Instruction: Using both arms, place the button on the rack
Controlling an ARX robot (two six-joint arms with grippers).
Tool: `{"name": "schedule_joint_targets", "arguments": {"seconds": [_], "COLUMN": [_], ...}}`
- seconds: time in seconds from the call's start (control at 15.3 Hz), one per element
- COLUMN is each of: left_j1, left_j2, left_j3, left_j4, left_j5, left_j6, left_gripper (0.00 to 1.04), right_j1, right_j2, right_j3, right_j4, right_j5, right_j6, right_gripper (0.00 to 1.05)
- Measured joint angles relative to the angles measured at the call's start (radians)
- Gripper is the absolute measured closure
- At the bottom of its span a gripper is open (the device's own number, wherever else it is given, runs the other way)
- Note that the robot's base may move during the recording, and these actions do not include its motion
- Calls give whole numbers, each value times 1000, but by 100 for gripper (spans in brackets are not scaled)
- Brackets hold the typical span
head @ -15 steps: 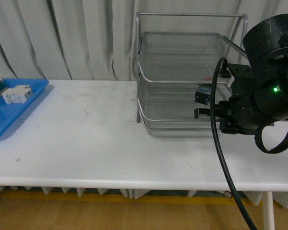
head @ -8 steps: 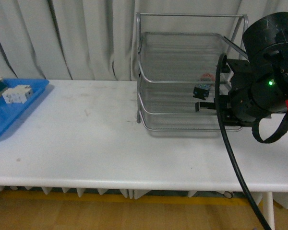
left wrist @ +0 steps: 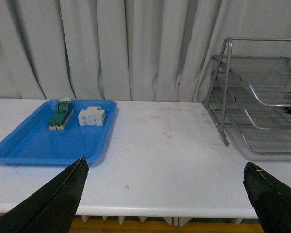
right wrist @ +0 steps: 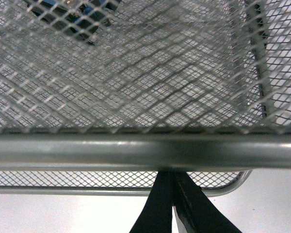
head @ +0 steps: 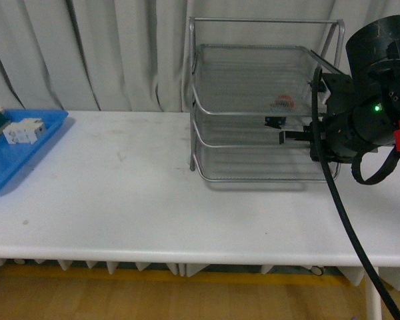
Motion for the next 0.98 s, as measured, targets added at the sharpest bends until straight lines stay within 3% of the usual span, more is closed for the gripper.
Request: {"name": "schedule_joint_targets", "arguments": {"seconds": [0.39, 0.59, 0.79, 0.85, 0.92, 0.98], "left_j1": [0, 0, 0, 0, 0, 0], "left_j2": [0, 0, 0, 0, 0, 0], "left_j3": [0, 0, 0, 0, 0, 0], "left_j4": [0, 0, 0, 0, 0, 1], "left_j5": [0, 0, 0, 0, 0, 0], "left_j6": [0, 0, 0, 0, 0, 0], "left_gripper": [7, 7, 7, 7, 7, 7], "right_j1": [-12, -57, -240, -355, -431, -481], "right_j2": [-127, -352, -646, -754, -801, -837], "right_j3": [-148, -412, -690, -785, -851, -975], "right_j4": [49, 230, 343, 357, 445, 735], "right_j5": [-74, -206, -343, -372, -383, -359], "right_j6": [96, 176, 266, 269, 240, 103], "right_gripper": [103, 103, 103, 103, 103, 103]}}
